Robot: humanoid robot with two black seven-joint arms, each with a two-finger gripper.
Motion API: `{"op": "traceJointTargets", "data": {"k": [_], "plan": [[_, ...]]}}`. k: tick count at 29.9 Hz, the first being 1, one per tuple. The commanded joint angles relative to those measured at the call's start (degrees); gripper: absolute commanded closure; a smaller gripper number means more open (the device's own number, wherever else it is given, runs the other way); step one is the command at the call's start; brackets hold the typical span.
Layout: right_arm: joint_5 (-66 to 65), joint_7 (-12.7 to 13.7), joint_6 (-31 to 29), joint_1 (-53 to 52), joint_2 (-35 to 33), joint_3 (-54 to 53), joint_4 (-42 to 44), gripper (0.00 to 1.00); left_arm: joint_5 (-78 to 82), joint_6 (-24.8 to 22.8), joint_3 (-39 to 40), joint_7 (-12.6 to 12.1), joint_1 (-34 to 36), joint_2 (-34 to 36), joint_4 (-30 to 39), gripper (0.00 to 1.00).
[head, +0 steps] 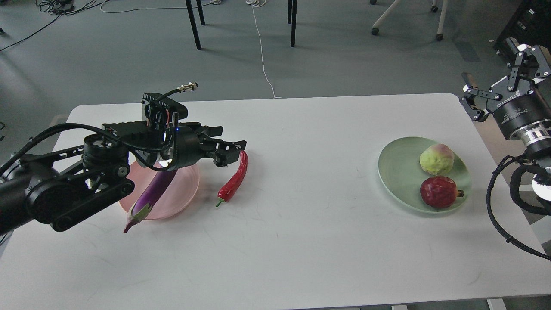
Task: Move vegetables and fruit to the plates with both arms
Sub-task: 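Grasp the red chili pepper with the left gripper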
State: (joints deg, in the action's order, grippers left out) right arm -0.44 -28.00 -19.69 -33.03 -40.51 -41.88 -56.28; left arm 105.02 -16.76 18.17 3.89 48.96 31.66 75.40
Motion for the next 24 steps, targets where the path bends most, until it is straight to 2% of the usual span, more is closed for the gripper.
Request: {"op": "traceJointTargets", "data": {"k": [1, 5, 11, 19, 24], "plan": [[0.0, 0.0, 0.0, 0.2, -0.5, -0.1, -0.1, 0.02, 5.5, 0.3, -4.5, 0.0, -0.4, -4.7, -2.4, 0.24], [0.1, 0.0, -0.1, 0.2, -0.5, -0.1, -0.1, 0.02, 6.4, 0.9, -5.5, -0.2, -1.7, -7.3, -3.5, 0.27], [0.1, 0.0, 0.0, 0.3, -0.4, -0.3, -0.1, 0.02, 6.9, 0.9, -5.5, -2.7, -2.4, -7.8, -6.0, 0.29], [0.0, 0.0, 0.0, 0.3, -0.1, -0.2, 0.1, 0.02, 9.9, 1.0, -5.6, -2.8, -4.7, -7.9, -7.6, 0.29], [0.0, 0.0, 0.0, 0.2, 0.0, -0.3, 0.0, 0.02, 11.5, 1.1, -5.5, -2.8, -5.6, -8.0, -8.9, 0.38]]}}
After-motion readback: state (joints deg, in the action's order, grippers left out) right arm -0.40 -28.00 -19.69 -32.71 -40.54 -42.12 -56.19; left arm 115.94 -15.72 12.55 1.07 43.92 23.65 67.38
